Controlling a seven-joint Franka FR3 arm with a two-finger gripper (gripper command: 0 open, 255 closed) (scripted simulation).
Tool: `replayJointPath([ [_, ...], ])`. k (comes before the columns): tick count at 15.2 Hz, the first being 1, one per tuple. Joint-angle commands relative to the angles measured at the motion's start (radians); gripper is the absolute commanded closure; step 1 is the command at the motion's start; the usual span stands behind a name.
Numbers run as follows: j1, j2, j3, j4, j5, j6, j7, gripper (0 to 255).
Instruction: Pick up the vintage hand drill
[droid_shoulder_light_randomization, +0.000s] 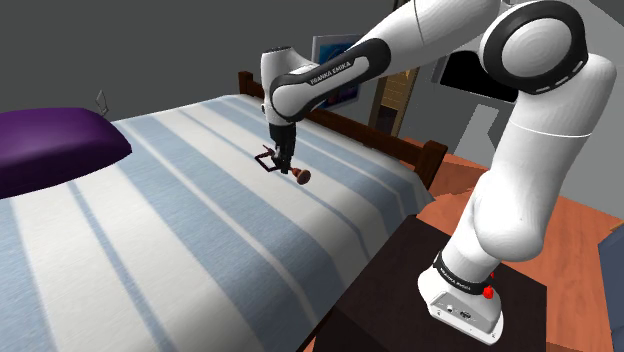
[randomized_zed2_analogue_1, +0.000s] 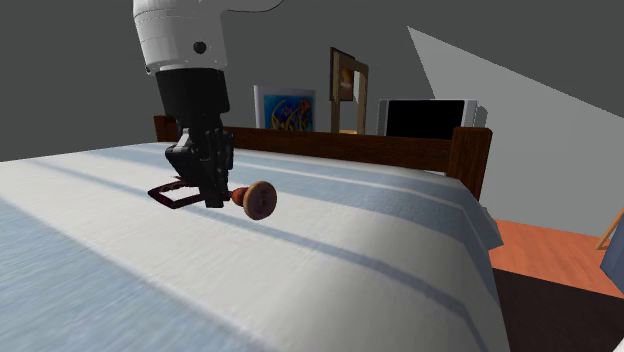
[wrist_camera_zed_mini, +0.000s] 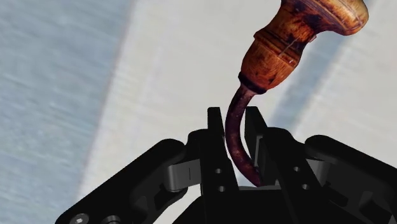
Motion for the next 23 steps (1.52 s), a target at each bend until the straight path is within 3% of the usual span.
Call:
replayJointPath([
  [1,0.0,0.001,0.0,0.0,0.0,0.001,0.0,255],
  [7,0.0,-0.003,0.0,-0.004,0.0,0.002,0.001,255],
  [23,0.001,-0.07,0.001,0.121,0.007,-0.191,-0.009,255],
])
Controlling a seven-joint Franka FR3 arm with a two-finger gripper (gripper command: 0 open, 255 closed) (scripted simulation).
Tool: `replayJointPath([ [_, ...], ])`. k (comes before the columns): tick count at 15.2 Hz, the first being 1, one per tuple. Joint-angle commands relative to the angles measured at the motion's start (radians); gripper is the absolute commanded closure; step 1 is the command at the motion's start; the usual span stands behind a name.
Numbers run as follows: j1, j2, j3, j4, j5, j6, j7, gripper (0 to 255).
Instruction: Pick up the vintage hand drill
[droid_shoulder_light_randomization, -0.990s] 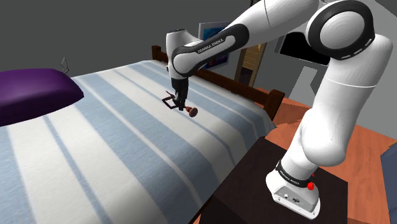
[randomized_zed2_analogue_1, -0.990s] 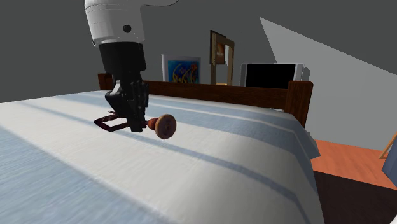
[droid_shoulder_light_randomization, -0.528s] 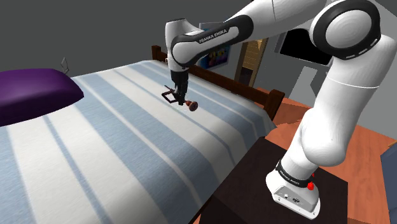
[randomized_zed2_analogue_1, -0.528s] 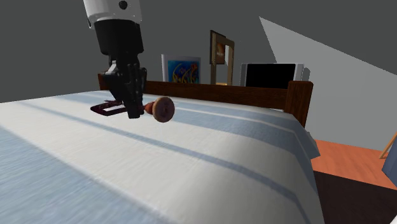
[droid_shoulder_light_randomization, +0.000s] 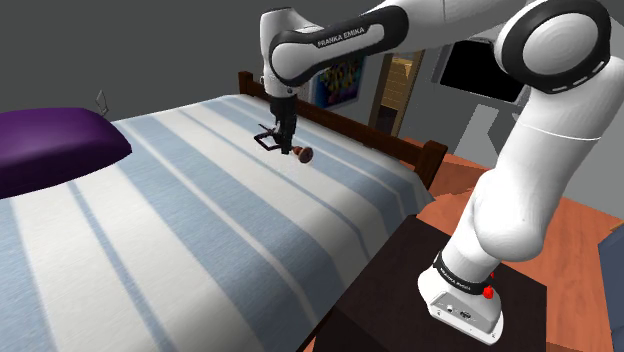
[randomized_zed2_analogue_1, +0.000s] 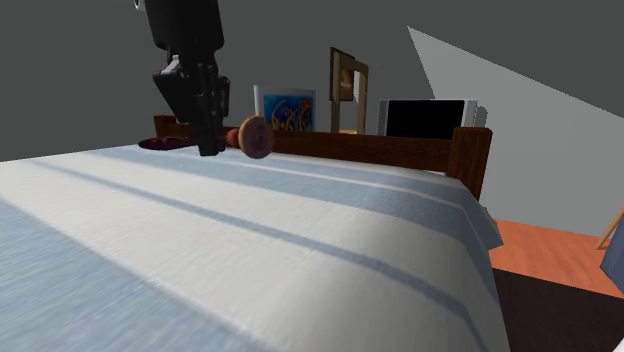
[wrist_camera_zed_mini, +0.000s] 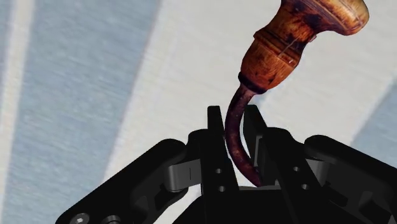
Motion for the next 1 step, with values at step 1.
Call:
replayJointPath([
  [1,0.0,-0.003,0.0,0.005,0.0,-0.008,0.0,255],
])
